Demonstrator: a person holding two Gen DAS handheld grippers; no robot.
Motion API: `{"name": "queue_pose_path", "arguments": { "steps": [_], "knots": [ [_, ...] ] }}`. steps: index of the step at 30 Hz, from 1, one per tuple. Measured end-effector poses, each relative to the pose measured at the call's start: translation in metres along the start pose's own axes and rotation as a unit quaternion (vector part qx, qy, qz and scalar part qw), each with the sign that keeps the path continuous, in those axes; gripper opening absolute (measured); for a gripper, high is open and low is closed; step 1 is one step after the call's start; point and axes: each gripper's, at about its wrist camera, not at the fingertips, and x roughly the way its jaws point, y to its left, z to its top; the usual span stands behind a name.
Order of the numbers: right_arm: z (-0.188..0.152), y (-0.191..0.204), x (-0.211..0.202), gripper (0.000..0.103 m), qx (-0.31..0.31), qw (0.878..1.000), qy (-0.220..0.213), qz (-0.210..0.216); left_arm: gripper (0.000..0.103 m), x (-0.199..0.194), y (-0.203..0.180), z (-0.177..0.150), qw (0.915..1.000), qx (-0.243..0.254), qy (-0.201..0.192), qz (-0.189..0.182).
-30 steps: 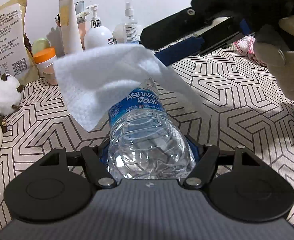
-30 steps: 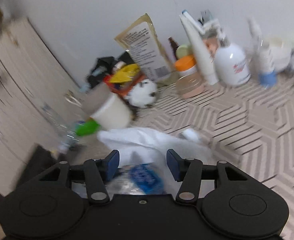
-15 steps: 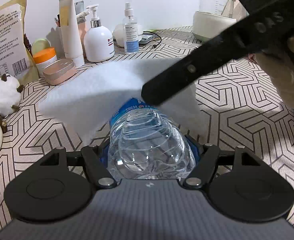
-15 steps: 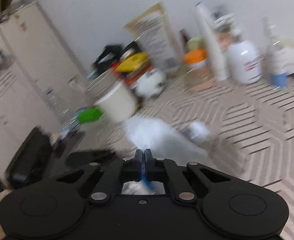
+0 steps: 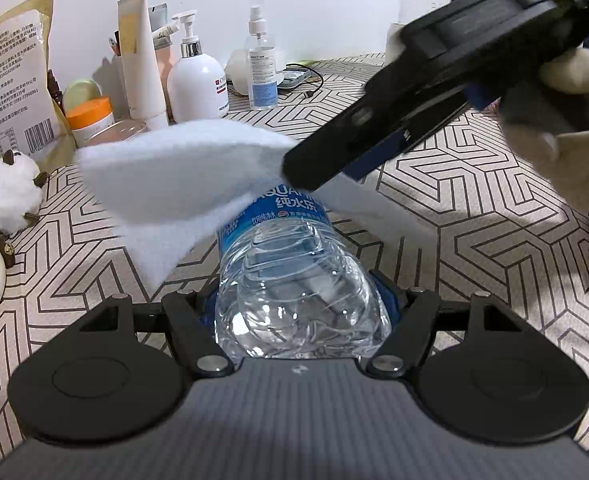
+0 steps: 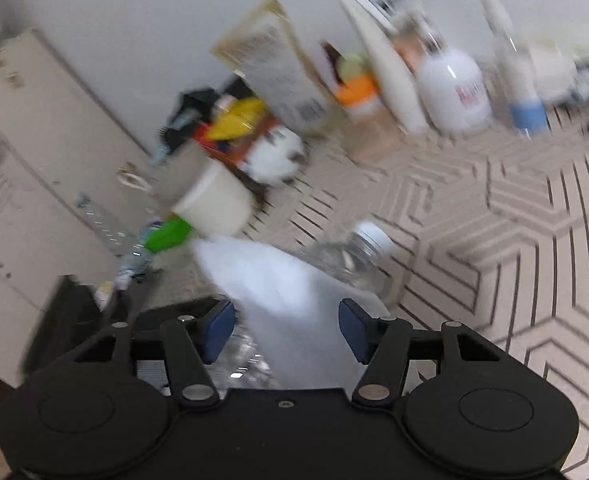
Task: Clean container
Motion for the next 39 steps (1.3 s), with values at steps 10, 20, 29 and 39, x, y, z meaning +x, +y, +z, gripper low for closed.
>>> {"name": "queue_pose_path", "arguments": {
  "steps": [10,20,29,39],
  "knots": [
    [0.01,-0.002,0.014,0.065,0.018,0.999,-0.024,-0.04,0.07,0.004,-0.002,-0.002,1.0,0.007,-0.004,0.002],
    [0.006,0.014,-0.012,0.037,0.01,0.997,-0.078,-0.008,0.07,0.002,-0.003,-0.003,1.0,0.006,-0.004,-0.001],
    [-0.006,0.057,-0.019,0.003,-0.123,0.96,-0.169,-0.185,0.07,0.0,-0.006,-0.005,1.0,0.006,-0.004,-0.002],
    [-0.021,0.069,0.008,0.01,-0.173,0.978,-0.062,-0.098,0.071,-0.002,-0.01,-0.007,1.0,0.006,-0.004,-0.001]
  ]
}}
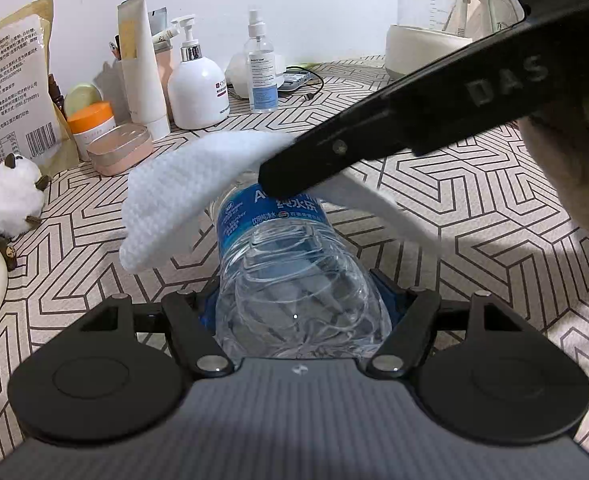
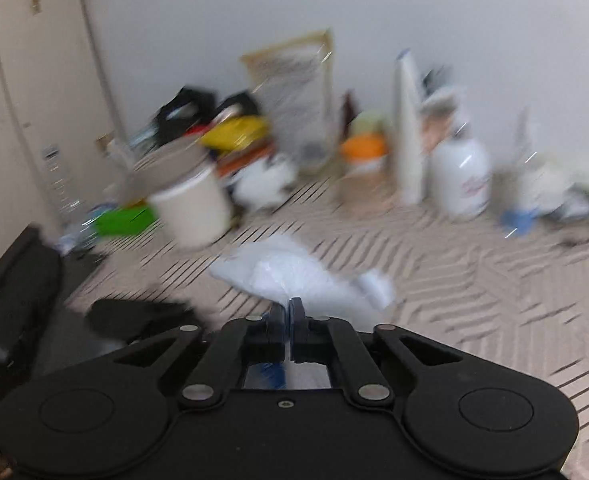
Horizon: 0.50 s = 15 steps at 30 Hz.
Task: Clean container
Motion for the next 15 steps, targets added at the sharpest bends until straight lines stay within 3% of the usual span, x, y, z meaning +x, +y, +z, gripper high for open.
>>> {"name": "queue_pose_path", "arguments": {
  "steps": [1,2,4,6,8,11,15],
  "knots": [
    [0.001,0.0,-0.001,0.019,0.003,1.0,0.003,0.003,0.071,0.0,-0.001,0.0,1.0,0.0,0.0,0.0],
    [0.002,-0.003,-0.002,0.038,0.012,1.0,0.008,0.015,0.071,-0.002,-0.003,-0.002,1.0,0.0,0.0,0.0],
    [0.004,-0.018,-0.009,0.057,0.057,0.997,0.006,0.057,0.071,-0.001,0.0,-0.002,1.0,0.002,-0.001,-0.002],
    [0.005,-0.036,-0.016,0.057,0.111,0.987,0.0,0.112,0.071,-0.002,-0.001,-0.003,1.0,0.001,-0.001,-0.002],
    [0.005,-0.052,-0.021,0.059,0.15,0.98,-0.011,0.131,0.071,-0.003,0.0,-0.003,1.0,0.0,0.0,-0.002],
    [0.003,-0.065,-0.012,0.06,0.184,0.978,-0.001,0.093,0.071,-0.004,0.002,-0.004,1.0,0.0,-0.001,-0.002],
    [-0.003,-0.078,0.016,0.059,0.229,0.969,0.04,0.079,0.07,-0.006,0.002,-0.003,1.0,-0.003,0.0,-0.003]
  ]
}}
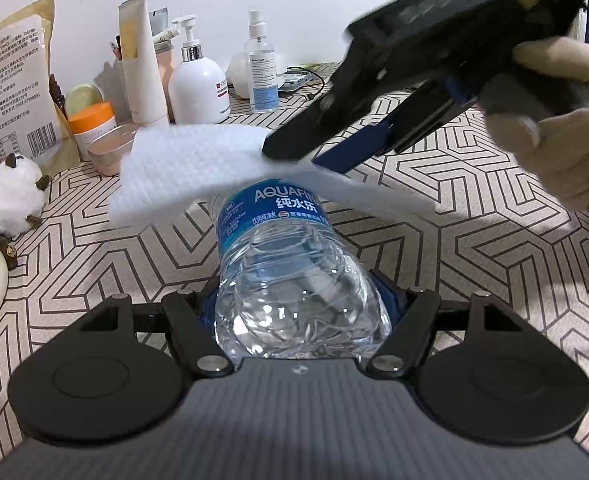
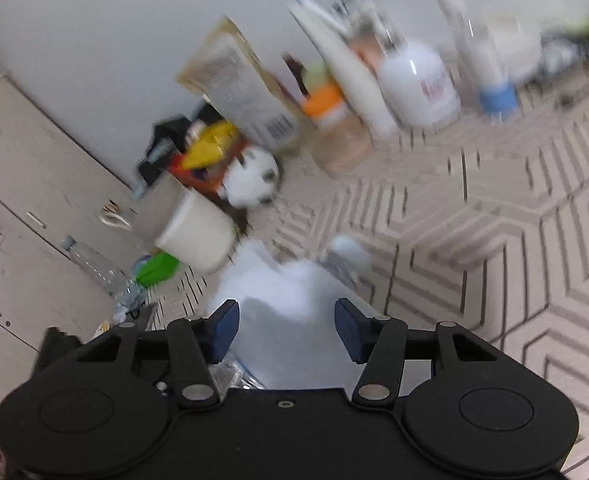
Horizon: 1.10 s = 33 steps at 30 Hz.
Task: Clean container
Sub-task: 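Rub the wipe across the bottle body with the right gripper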
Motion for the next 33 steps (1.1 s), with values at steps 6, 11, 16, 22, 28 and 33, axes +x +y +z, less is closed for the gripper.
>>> {"name": "queue_pose_path", "arguments": {
  "steps": [6,11,16,22,28,33],
  "knots": [
    [0.001,-0.003,0.009,0.06,0.003,1.0,0.001,-0.012,0.07,-0.005,-0.002,-0.001,1.0,-0.004,0.001,-0.004],
    [0.007,0.005,0.013,0.068,-0.03,0.999,0.008,-0.029,0.071,-0.004,-0.004,-0.002,1.0,-0.004,-0.002,0.0],
    [0.006,0.003,0.018,0.07,-0.031,0.999,0.006,-0.023,0.071,0.001,0.003,0.002,1.0,-0.007,-0.002,0.0],
    [-0.007,0.01,0.01,0.072,-0.048,0.998,0.002,-0.027,0.071,0.002,0.004,0.003,1.0,-0.008,-0.002,-0.001],
    [-0.027,0.013,0.005,0.073,-0.053,0.998,0.026,0.024,0.072,0.005,0.008,0.005,1.0,-0.008,-0.002,-0.002],
    [-0.046,0.024,0.009,0.073,-0.074,0.994,0.057,0.048,0.072,0.008,0.008,0.005,1.0,-0.005,-0.004,-0.001]
  ]
}}
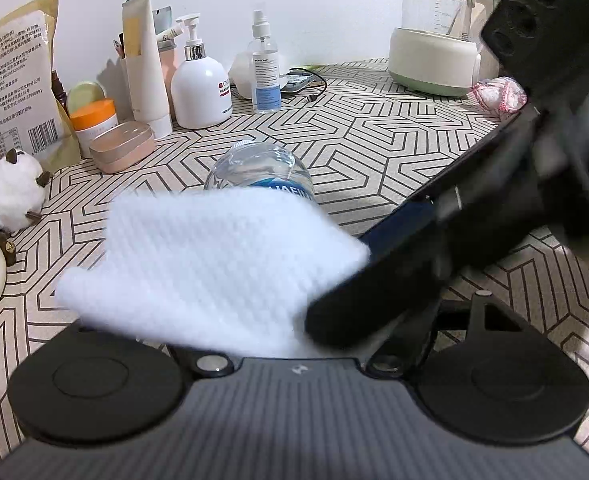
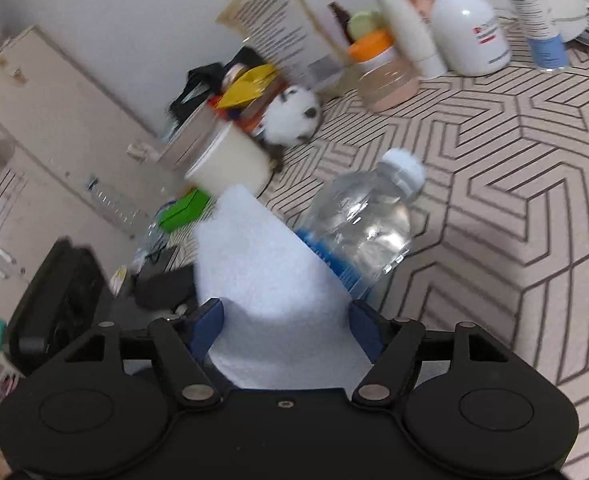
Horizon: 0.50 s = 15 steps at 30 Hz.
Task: Clean container
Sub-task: 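Rub the wipe across the bottle body with the right gripper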
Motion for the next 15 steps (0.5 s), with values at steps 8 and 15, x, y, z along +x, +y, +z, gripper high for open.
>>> {"name": "queue_pose_path", "arguments": {
  "steps": [8,15],
  "knots": [
    [0.007,0.012,0.005,0.074,-0.043,0.998,0.024,-0.027,0.072,-0.003,-0.004,-0.003,1.0,-0.003,-0.001,-0.002],
    [0.01,0.009,0.004,0.074,-0.044,0.998,0.028,-0.024,0.072,-0.005,-0.006,-0.005,1.0,-0.003,-0.002,-0.002]
  ]
}}
